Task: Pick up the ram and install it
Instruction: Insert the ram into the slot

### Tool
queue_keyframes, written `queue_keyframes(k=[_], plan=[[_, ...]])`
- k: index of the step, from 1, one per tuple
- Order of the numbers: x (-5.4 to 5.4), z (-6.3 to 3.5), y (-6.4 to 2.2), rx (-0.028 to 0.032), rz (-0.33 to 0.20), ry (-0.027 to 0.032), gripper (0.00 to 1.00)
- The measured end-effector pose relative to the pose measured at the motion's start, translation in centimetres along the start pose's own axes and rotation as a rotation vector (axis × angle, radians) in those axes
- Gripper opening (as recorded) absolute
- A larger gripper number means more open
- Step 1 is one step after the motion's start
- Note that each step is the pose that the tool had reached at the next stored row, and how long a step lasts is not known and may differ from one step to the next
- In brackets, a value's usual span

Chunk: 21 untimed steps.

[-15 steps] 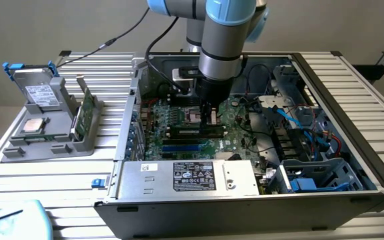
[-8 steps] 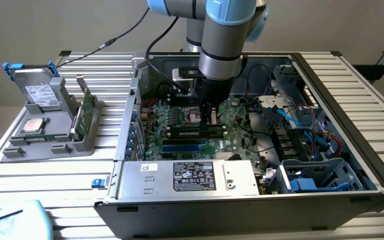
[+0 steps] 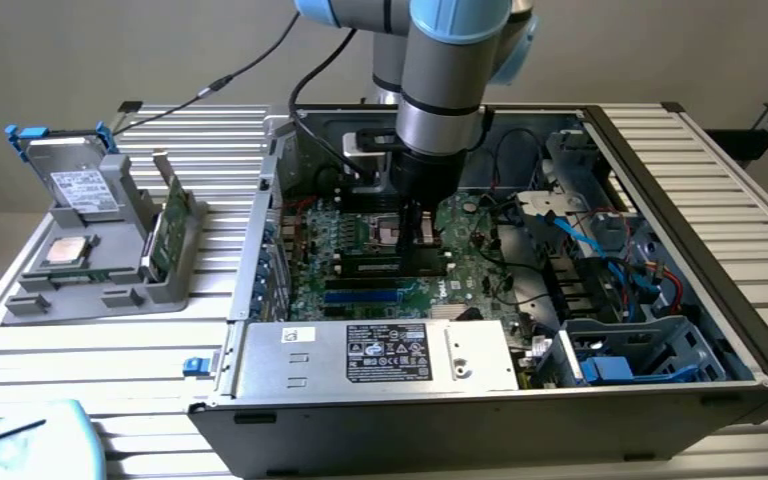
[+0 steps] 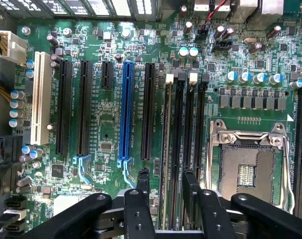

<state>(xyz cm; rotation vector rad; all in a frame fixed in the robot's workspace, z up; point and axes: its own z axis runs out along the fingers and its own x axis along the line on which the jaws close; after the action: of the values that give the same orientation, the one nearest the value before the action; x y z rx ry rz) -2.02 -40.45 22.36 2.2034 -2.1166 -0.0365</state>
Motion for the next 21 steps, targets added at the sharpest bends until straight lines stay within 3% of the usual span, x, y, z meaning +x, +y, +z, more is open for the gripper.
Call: queue_keyframes(k=[5, 11, 16, 21], plan=[[-0.19, -1.17, 0.83, -0.0004, 0.000, 0.0084, 0.41], [-0.19, -1.18, 0.92, -0.0004, 0.000, 0.0087, 0.38], [-0.20, -1.18, 0.92, -0.0003, 0.000, 0.0087, 0.13], [-0.20, -1.18, 0.92, -0.0004, 0.000, 0.0088, 0.11]])
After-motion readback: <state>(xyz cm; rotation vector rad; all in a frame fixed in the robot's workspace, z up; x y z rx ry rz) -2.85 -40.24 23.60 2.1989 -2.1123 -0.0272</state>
